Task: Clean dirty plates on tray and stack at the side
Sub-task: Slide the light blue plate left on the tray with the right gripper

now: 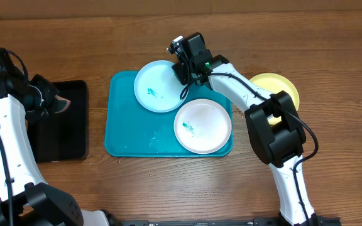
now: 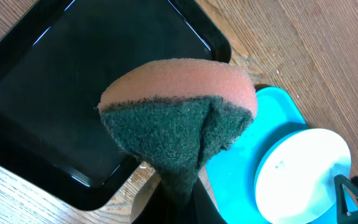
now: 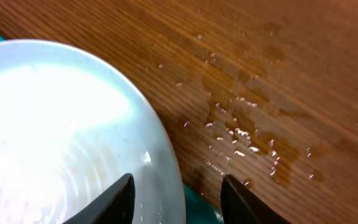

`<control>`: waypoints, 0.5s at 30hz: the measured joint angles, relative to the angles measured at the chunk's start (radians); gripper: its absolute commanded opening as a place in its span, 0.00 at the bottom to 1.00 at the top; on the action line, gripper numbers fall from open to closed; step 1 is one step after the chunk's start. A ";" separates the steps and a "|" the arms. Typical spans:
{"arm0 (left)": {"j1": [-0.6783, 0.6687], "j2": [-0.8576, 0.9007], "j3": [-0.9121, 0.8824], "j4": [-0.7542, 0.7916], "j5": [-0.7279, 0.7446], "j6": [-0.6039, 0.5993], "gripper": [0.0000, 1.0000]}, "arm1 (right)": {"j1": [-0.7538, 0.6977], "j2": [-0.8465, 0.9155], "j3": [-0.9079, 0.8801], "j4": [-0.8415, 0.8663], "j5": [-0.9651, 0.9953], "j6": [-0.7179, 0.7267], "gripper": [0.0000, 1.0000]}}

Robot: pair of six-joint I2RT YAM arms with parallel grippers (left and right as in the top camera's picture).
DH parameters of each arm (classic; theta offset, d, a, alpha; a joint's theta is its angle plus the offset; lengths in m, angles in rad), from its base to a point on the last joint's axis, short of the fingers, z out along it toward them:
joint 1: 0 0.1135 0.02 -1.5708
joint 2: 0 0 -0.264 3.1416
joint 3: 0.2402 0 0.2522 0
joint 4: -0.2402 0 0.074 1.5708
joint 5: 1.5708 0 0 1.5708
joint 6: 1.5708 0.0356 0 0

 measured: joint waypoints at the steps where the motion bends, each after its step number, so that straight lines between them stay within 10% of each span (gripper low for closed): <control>1: 0.000 0.000 0.000 0.000 0.000 0.000 0.04 | 0.000 0.000 0.000 -0.001 -0.004 0.000 0.43; 15: 0.000 0.000 0.000 0.000 0.001 0.000 0.04 | 0.005 0.016 0.000 0.005 -0.018 0.007 0.06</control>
